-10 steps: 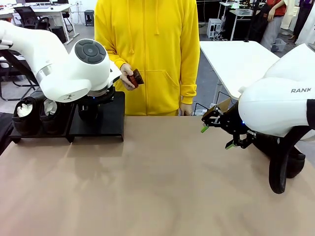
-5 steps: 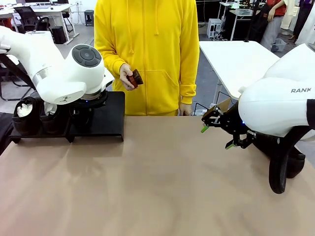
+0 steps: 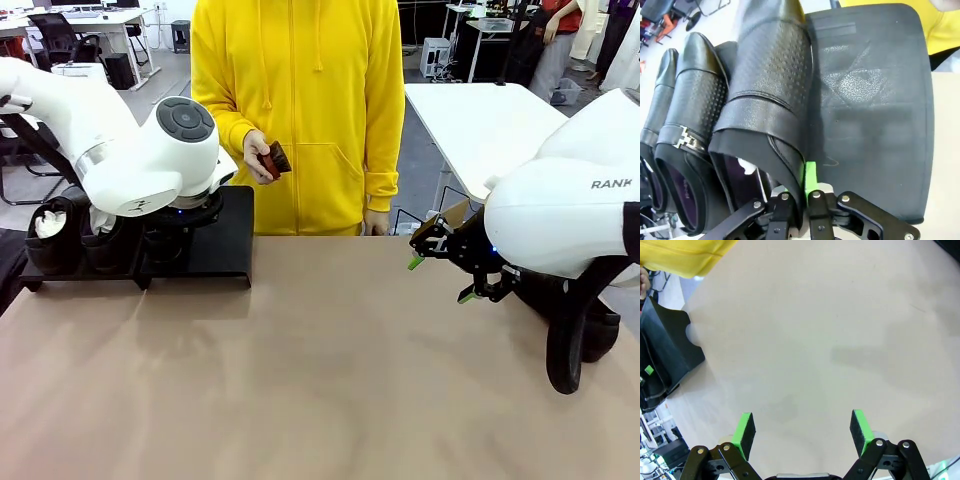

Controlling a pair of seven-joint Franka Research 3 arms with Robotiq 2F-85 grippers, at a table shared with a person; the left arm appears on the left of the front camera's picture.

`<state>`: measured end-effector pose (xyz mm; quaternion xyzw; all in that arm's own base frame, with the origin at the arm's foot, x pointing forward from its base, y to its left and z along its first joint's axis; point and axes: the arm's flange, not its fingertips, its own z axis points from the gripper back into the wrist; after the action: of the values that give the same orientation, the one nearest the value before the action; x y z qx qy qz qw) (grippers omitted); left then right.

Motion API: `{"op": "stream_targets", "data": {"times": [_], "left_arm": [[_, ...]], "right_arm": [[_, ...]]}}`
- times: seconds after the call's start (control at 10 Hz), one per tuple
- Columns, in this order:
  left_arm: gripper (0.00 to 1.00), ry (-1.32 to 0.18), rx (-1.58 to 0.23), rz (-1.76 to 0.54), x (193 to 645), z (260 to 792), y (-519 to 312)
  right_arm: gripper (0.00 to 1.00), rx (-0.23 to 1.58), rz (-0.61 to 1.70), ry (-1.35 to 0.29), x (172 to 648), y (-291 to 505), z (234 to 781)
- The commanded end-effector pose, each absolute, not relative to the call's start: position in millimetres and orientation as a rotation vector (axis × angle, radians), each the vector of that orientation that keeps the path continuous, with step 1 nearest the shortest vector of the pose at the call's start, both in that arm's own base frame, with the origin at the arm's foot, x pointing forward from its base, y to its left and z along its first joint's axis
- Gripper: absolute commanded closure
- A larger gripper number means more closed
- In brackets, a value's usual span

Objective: Organize the shoes by placing them on the stand.
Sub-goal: Place the Shoe from the middle of the table onto the Shoes Stand.

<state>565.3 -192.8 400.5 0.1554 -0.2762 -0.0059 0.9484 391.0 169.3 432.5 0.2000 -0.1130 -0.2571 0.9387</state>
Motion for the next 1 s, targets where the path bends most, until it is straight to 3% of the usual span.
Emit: {"op": "stream_targets", "data": {"times": [0.0, 0.3, 0.6, 0.7, 0.9], "left_arm": [[0.55, -0.594, 0.294, 0.018, 576.5, 404.5, -185.9], [0.0, -0.63, 0.3, 0.046, 573.1, 408.5, -182.3], [0.0, -0.613, 0.246, 0.07, 547.3, 432.9, -182.2], [0.0, -0.618, 0.277, 0.041, 572.7, 419.0, -183.2], [0.0, -0.618, 0.277, 0.041, 572.7, 419.0, -183.2]], "right_arm": [[0.0, 0.425, -0.503, -0.225, 393.0, 166.1, 433.3], [0.0, 0.425, -0.503, -0.225, 393.0, 166.1, 433.3], [0.0, 0.425, -0.503, -0.225, 393.0, 166.1, 433.3], [0.0, 0.425, -0.503, -0.225, 393.0, 166.1, 433.3], [0.0, 0.425, -0.503, -0.225, 393.0, 166.1, 433.3]]}}
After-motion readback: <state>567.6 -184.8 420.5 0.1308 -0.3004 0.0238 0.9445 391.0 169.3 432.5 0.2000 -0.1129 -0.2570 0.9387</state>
